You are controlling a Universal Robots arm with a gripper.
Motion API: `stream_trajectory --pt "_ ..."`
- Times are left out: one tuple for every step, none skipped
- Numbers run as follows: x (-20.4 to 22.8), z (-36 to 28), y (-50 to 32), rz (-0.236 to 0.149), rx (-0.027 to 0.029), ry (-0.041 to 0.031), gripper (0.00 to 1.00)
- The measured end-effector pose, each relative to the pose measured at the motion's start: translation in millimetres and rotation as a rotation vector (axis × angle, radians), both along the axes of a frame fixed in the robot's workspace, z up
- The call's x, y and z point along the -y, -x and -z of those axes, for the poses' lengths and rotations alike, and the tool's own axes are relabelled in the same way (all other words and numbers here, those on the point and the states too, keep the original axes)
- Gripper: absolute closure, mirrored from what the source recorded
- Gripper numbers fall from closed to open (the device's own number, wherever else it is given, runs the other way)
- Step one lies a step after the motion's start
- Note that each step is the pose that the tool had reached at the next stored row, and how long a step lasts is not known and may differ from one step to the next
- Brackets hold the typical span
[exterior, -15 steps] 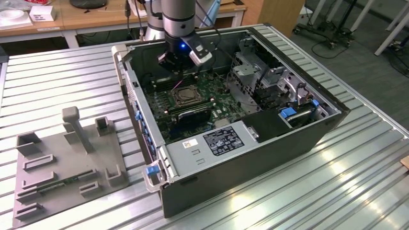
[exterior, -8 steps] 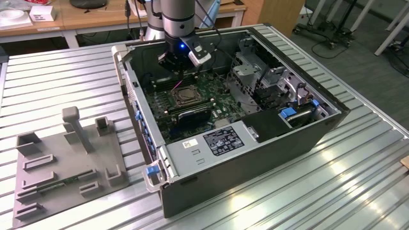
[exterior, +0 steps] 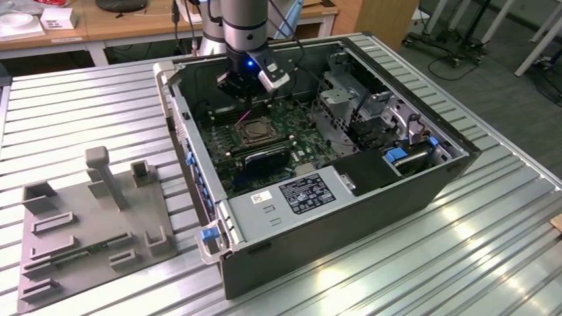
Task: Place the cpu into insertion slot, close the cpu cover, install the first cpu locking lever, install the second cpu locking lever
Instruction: 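Install the first cpu locking lever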
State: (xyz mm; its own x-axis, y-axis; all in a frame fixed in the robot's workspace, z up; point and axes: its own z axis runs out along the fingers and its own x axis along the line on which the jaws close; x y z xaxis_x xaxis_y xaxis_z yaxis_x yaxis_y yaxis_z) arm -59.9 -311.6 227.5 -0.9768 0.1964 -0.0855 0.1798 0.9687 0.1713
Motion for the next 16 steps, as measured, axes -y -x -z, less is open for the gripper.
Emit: stream_trajectory --pt "0.2 0.0 0.2 0.002 0.0000 -0.0004 0.89" --pt "0.4 0.0 0.4 0.003 0.0000 -0.0008 0.89" --pt "0.4 0.1 0.5 0.005 0.0001 -0.0010 0.89" --pt "0.4 0.2 0.5 0.008 0.0000 -0.0009 0.89" --pt "0.5 0.4 0.6 0.011 0.0001 -0.0010 0.89" --pt "0.5 0.7 0.6 0.017 0.0000 -0.0010 0.89" --pt "0.5 1.1 0.6 0.023 0.0001 -0.0011 0.89" --pt "0.5 1.7 0.6 0.028 0.0001 -0.0010 0.89" --pt "0.5 2.2 0.6 0.033 0.0001 -0.0010 0.89" --pt "0.5 2.4 0.6 0.039 0.0000 -0.0008 0.89" --pt "0.6 2.4 0.6 0.040 -0.0001 -0.0008 0.89" --pt "0.6 2.4 0.6 0.040 -0.0001 -0.0008 0.89" --pt "0.5 2.5 0.6 0.041 0.0000 -0.0009 0.89" --pt "0.5 2.5 0.6 0.041 0.0001 -0.0009 0.89" --pt "0.5 2.5 0.6 0.041 0.0000 -0.0009 0.89" --pt "0.5 2.5 0.6 0.041 0.0001 -0.0009 0.89"
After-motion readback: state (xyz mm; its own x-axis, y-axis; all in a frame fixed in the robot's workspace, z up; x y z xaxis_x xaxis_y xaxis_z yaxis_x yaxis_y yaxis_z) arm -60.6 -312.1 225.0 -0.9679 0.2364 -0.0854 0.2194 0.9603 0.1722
